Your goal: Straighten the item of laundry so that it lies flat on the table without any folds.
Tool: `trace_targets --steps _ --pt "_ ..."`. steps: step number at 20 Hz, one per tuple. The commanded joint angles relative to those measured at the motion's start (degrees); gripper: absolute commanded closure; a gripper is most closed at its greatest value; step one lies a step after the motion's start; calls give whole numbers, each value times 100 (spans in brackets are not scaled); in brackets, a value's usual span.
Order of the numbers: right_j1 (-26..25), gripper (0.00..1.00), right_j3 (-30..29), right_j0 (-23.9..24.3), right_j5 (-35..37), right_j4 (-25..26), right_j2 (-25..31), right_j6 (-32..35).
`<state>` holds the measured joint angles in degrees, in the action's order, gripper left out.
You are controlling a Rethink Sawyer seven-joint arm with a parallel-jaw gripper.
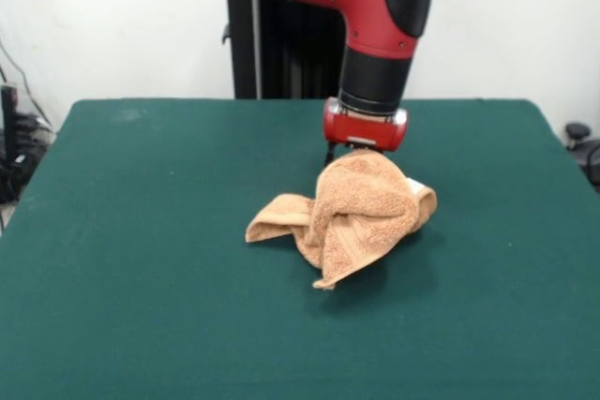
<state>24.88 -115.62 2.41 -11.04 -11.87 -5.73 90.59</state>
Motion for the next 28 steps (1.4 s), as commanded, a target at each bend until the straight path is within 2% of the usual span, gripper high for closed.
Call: trace_targets --steps 1,5,11,14,18,28 --pt "51 0 86 71 -210 -388 795 1841" --pt "291 0 -74 82 -35 -447 803 1886" --pt "1152 0 -451 -72 912 -673 613 1788" --pt "1377 0 -472 -103 1250 -758 535 1701" --pt "1424 0 -585 23 1072 -735 695 1705" --pt "971 0 -563 297 85 -504 1086 1931"
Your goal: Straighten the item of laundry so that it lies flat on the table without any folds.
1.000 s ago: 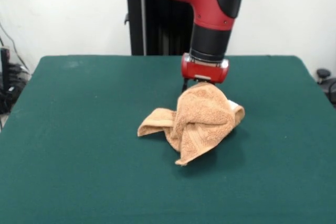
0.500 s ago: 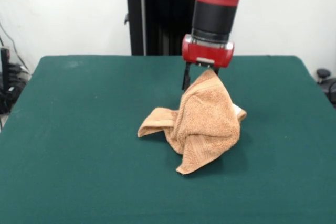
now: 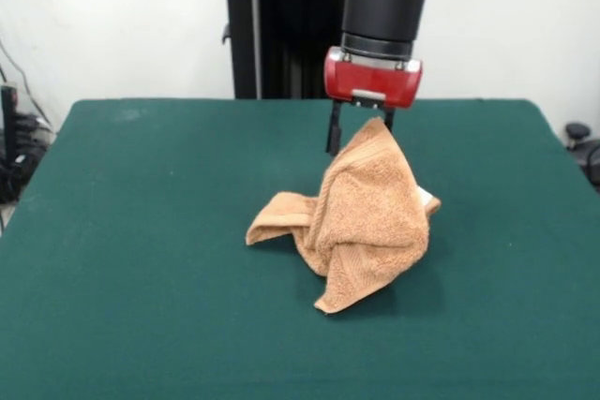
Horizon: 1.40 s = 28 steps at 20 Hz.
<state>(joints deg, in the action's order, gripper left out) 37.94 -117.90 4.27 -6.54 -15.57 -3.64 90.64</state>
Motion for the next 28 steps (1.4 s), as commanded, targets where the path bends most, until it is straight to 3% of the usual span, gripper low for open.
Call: trace_targets --steps 1,8,9,16,22,28 --pt "-354 0 -352 136 -426 -121 918 1957" --pt "-446 0 -287 -91 -741 -195 691 1902" --pt "-447 100 -289 -104 -809 -180 679 1870" --pt "-458 100 -371 68 -992 -66 876 1974" --pt "-322 100 -565 -83 -810 -436 764 2190" --pt "776 100 -911 -682 770 -810 -45 1895"
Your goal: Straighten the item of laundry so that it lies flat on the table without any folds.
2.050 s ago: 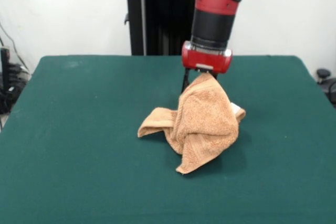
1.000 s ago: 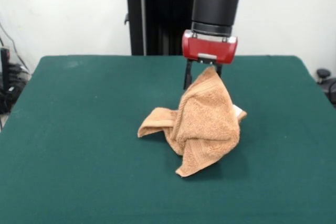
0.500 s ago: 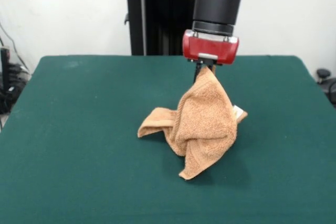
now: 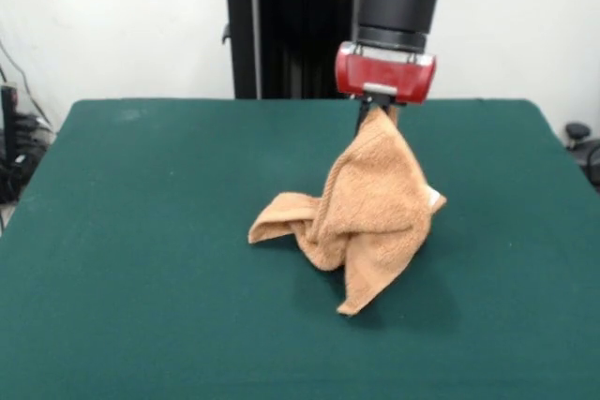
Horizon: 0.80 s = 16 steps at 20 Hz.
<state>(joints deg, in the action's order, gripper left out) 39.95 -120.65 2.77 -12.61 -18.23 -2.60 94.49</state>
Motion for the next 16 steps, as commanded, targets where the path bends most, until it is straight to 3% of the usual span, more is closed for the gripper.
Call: trace_targets --steps 1,5,16 --pt "721 100 -629 -705 1681 -598 -347 1504" --pt "991 100 -365 -1535 2711 -715 -1207 1758" --pt "1163 100 54 -2816 3935 -930 -2022 2776"
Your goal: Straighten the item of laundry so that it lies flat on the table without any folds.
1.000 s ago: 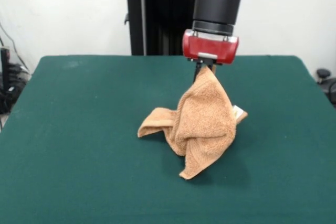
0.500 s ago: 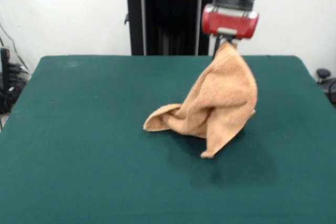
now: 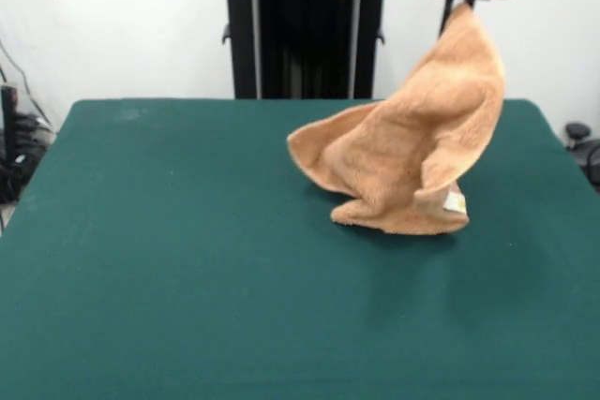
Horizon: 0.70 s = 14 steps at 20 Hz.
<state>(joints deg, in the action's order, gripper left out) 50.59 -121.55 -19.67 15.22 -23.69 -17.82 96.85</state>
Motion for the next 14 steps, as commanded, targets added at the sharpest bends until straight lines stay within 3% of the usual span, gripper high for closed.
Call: trace_targets --steps 1,8,14 --pt "121 100 227 -743 1339 -364 -642 2676" --pt "283 100 426 -1188 1955 -323 -846 3237" --pt "608 100 999 -1869 3192 59 -1336 4150"
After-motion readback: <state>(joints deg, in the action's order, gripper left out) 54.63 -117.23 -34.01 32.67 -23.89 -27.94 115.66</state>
